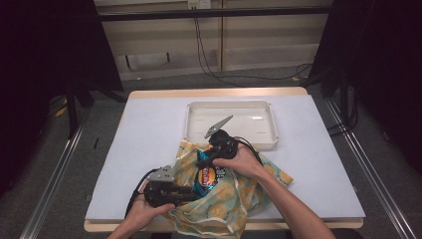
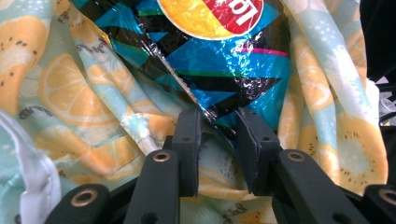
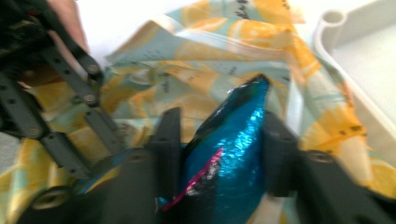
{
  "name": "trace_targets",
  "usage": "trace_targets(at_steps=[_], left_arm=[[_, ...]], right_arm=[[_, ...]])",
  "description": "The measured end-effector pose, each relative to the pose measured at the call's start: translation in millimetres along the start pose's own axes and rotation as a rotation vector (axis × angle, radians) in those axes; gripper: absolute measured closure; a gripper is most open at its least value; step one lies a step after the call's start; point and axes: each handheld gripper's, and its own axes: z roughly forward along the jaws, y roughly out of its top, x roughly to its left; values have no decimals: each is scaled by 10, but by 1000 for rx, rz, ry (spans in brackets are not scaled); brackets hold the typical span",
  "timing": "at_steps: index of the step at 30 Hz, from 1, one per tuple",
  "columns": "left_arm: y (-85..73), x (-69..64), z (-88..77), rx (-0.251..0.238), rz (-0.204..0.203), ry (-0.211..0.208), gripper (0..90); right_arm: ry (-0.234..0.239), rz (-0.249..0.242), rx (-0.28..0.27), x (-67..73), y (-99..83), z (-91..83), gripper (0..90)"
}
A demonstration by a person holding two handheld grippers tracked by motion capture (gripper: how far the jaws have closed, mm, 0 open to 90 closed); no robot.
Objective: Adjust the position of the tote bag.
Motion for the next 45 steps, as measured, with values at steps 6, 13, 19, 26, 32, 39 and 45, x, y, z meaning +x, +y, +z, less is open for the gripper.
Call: trace_targets(at_steps=[6,13,19,26,32,39,45], left_arm=[[-42,46,-4,15,-15,9,716],[6,-10,-74,-40,5,3,701],[66,-81,-256,-129,13,13,678],[128,92,-467,-220,-9,71,586],[182,230,-555,-265,-38,98,553],[226,375,-675,-334,-58,172,508],[241,518,-506,-293,-86,146,342]], right_arm=[[-16,-28,-4,39,-11,-46,725],[-35,-14,-59,72,-11,-197,899],[-43,-6,-106,108,-39,-302,900],[-36,-3,-143,102,-71,-345,900],[-33,-8,-149,108,-74,-347,900],[-36,-1,-165,116,-90,-353,900],[-37,-8,-178,139,-80,-377,900]])
